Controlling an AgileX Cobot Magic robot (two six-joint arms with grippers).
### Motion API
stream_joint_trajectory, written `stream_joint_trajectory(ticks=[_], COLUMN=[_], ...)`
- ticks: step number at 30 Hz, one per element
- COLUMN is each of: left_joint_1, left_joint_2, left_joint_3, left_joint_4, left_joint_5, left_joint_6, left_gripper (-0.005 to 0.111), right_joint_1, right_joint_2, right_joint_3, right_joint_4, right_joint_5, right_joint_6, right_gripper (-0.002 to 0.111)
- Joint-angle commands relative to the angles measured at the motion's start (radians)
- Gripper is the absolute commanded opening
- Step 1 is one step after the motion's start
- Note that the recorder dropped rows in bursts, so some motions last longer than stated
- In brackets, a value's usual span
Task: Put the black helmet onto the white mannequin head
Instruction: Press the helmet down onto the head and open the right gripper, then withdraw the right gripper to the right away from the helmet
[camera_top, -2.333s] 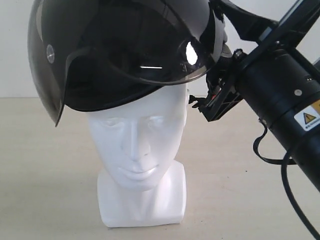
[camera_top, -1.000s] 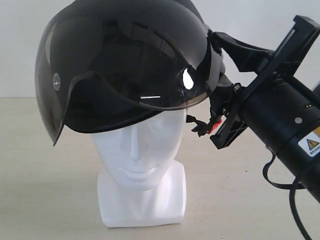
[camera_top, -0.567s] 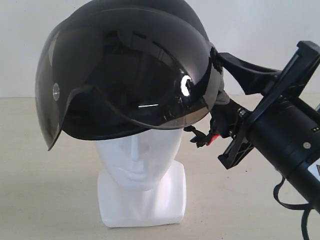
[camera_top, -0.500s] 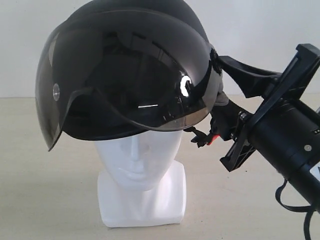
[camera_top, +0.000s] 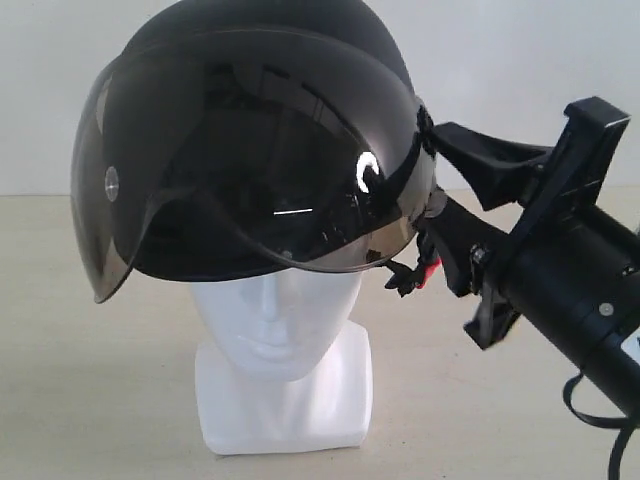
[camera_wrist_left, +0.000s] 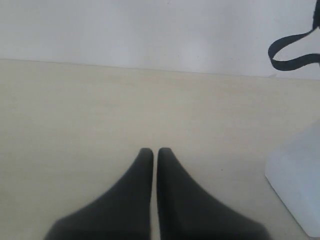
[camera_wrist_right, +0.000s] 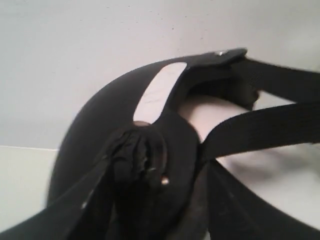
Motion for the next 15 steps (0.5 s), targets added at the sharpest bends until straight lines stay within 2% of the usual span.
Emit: stream_joint_trajectory(ticks=[1,8,14,15], left_joint_1=[0.002,0.002,0.002,0.002], left_joint_2=[-0.004,-0.004,-0.004,-0.004], left_joint_3=[0.004,0.004,0.004,0.004], left_joint_4=[-0.009,-0.009,-0.009,-0.009], left_joint_5=[-0.001,-0.001,-0.001,-0.001], left_joint_6=[0.002,0.002,0.002,0.002], left_gripper=[0.004,0.004,0.004,0.004], right_joint_1=[-0.013,-0.013,-0.013,-0.013], right_joint_2=[0.016,0.016,0.016,0.016], right_joint_3=[0.033,0.033,0.033,0.033], right_joint_4=[0.118,0.146,0.178,0.178], right_joint_5=[0.193,0.225,0.31,0.312], right_joint_6=[-0.101,-0.152,-0.416,-0.562], right_gripper=[0.064,0.065,0.065,0.065])
